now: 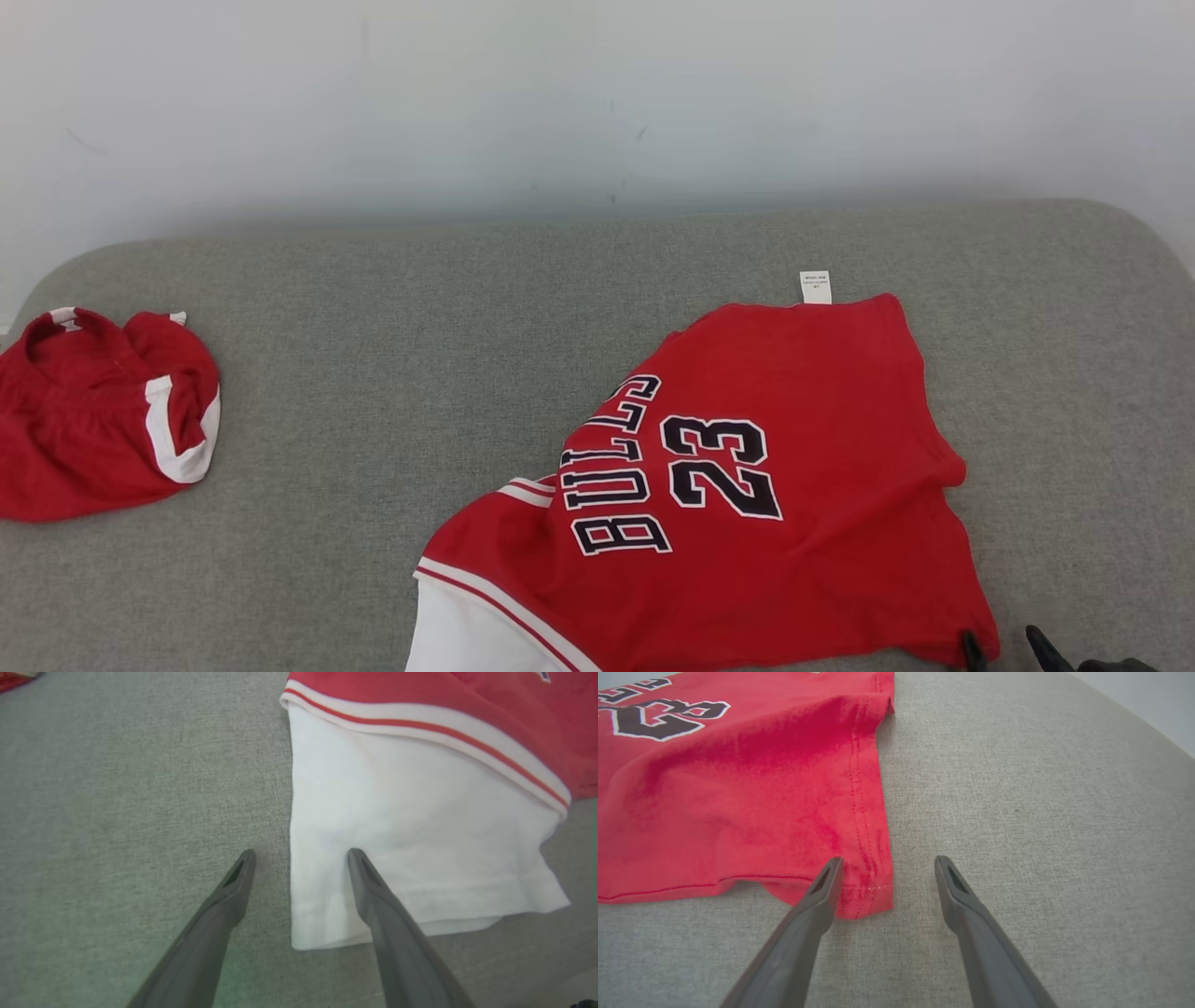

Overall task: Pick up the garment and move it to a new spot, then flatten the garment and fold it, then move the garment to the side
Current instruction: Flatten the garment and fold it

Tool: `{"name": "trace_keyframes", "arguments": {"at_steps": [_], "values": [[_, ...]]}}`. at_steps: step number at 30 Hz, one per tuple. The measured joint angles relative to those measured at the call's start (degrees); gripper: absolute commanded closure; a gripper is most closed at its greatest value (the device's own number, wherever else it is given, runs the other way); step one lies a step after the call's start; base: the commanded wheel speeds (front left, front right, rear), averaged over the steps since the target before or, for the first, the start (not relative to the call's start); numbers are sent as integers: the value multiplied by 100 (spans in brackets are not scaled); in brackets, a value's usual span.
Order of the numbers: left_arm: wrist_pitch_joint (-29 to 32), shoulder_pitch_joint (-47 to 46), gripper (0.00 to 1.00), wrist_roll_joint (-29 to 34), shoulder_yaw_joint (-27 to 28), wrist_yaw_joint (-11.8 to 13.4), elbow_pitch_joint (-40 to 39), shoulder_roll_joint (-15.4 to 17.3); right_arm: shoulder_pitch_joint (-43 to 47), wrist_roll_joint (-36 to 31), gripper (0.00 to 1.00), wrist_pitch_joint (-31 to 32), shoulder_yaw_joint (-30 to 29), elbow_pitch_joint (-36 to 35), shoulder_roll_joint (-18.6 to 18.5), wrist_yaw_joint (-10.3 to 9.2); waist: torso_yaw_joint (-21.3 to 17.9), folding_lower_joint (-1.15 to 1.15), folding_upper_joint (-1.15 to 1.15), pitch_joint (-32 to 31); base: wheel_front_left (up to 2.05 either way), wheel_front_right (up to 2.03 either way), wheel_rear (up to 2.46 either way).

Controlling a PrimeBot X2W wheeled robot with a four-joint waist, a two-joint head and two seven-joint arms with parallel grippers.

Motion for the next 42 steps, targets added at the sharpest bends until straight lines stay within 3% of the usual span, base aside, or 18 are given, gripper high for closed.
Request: {"name": "trace_keyframes", "arguments": {"at_steps": [10, 11, 12, 13, 20, 33, 42], "values": [[-15, -232, 0, -259, -333, 0, 405, 111, -403, 326, 0, -18, 552, 650, -79, 0, 8, 0, 0, 28, 0, 0, 0], [-25, -252, 0, -320, -386, 2, 435, 109, -437, 359, 16, -19, 608, 684, -81, 0, 8, 0, 0, 33, 0, 0, 0], [-30, -271, 38, -383, -430, 2, 456, 118, -464, 385, 57, -21, 650, 712, -82, 0, 7, 0, 0, 38, 0, 0, 0], [-34, -290, 97, -455, -488, 4, 466, 136, -488, 404, 100, -24, 701, 724, -85, 0, 6, 0, 0, 42, 0, 0, 0], [-2, -314, 100, -666, -633, -1, 154, 219, -499, 435, 100, -36, 647, 379, -134, 0, 29, 0, 0, 20, 0, 0, 0], [1, -347, 100, -814, -334, -12, -1427, 401, -472, 458, 100, -40, 623, -864, -226, 0, 10, 1, 0, 84, 0, 0, 0], [739, -2217, 100, -1076, -705, -12, -2371, 1190, -2063, 956, 100, 166, 910, -1360, -708, 0, 23, 1, 0, 427, 0, 0, 0]]}}
